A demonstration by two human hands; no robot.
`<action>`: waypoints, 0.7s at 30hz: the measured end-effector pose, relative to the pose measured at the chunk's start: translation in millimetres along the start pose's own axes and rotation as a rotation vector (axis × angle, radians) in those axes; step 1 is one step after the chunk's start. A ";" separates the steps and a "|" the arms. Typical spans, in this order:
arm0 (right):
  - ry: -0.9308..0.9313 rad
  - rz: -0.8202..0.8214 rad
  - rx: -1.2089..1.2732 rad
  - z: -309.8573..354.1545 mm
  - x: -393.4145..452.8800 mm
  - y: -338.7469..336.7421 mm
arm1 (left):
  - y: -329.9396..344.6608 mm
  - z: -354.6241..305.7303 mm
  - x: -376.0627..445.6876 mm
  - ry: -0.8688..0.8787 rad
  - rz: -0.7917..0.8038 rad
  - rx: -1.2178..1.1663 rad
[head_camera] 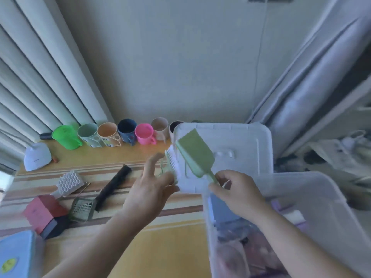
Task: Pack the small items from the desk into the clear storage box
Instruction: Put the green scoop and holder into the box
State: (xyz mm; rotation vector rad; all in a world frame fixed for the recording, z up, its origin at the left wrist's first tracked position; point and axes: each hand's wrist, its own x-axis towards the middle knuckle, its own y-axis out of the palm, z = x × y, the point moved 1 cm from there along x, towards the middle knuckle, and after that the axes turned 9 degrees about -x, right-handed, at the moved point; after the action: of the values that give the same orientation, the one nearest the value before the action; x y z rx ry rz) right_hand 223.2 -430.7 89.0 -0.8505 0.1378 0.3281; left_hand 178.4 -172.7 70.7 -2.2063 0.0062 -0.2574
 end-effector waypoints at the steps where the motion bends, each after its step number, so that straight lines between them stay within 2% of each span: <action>1: 0.010 -0.021 0.007 -15.6 -13.2 -16.8 | 10.3 -19.7 3.0 0.025 0.046 -0.036; 6: 0.054 -0.044 0.080 -107.0 -78.1 -78.4 | 67.8 -116.9 4.8 0.143 0.213 -0.046; 9: 0.079 -0.014 0.082 -157.0 -105.9 -103.0 | 97.7 -158.4 4.6 0.077 0.177 -0.142; 11: 0.087 -0.041 0.018 -184.3 -117.7 -117.2 | 118.6 -178.5 1.4 0.203 0.229 -0.054; 15: 0.127 -0.110 -0.041 -240.1 -126.6 -130.4 | 146.1 -194.8 -9.3 0.251 0.433 -0.087; 21: 0.168 0.029 -0.134 -280.7 -129.7 -132.6 | 168.8 -182.7 -29.7 0.189 0.612 0.068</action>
State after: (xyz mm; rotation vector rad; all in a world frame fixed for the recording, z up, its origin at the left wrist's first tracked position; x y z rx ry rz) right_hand 149.1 -753.9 32.2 -1.0091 0.2868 0.2950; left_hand 130.0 -416.4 38.5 -1.9960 0.7507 -0.1163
